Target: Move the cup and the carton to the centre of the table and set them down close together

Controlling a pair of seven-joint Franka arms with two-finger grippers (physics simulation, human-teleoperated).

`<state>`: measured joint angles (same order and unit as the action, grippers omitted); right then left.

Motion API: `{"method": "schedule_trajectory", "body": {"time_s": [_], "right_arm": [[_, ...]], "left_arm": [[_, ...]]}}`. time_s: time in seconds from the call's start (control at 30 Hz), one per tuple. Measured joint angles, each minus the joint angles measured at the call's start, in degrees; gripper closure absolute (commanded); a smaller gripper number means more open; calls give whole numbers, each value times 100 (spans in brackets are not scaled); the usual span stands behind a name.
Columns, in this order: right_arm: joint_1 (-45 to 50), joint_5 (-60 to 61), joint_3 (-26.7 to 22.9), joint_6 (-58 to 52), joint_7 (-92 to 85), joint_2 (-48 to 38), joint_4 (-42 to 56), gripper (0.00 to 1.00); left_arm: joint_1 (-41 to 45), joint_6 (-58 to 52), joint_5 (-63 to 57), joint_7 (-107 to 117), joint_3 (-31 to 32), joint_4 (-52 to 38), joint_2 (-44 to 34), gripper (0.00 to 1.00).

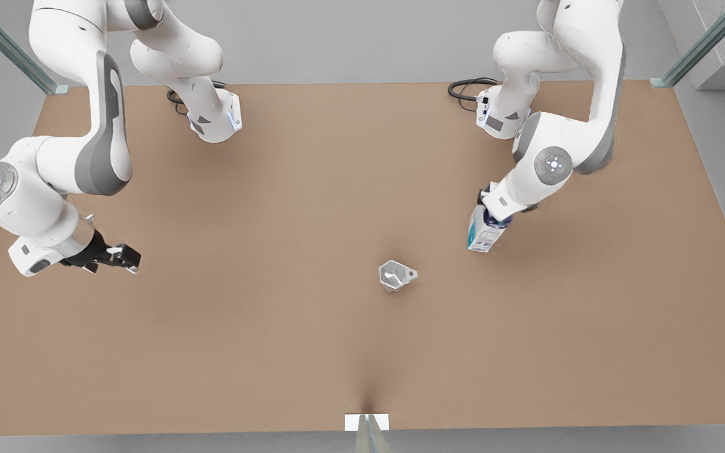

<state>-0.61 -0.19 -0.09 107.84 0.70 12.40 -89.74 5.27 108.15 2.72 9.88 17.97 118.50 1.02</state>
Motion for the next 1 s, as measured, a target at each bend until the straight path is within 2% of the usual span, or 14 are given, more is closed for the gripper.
{"method": "schedule_trajectory", "body": {"time_s": [0.1,0.17,0.23,0.47,0.63,0.67,0.7,1.0], "right_arm": [[-45,36,0,-61,-7,46,0,0],[-32,36,0,-27,-9,68,7,0],[4,36,0,-35,0,70,5,0],[30,45,1,-27,9,87,0,0],[36,54,9,-27,7,96,8,0],[33,54,8,-26,9,96,9,0],[30,54,9,-27,0,96,14,0],[19,72,9,-54,9,96,26,0]], "left_arm": [[653,-255,28,946,684,-568,404,32],[311,-277,39,1496,958,-1162,953,32],[609,-247,29,1851,980,-1742,1508,32],[923,-200,-16,2141,980,-1905,1859,31],[968,-137,-22,2156,980,-2334,2443,31],[972,-139,-23,2153,979,-2382,2498,22],[969,-145,-20,2150,979,-2384,2525,0],[1063,-312,5,2480,980,-2621,2476,0]]}}
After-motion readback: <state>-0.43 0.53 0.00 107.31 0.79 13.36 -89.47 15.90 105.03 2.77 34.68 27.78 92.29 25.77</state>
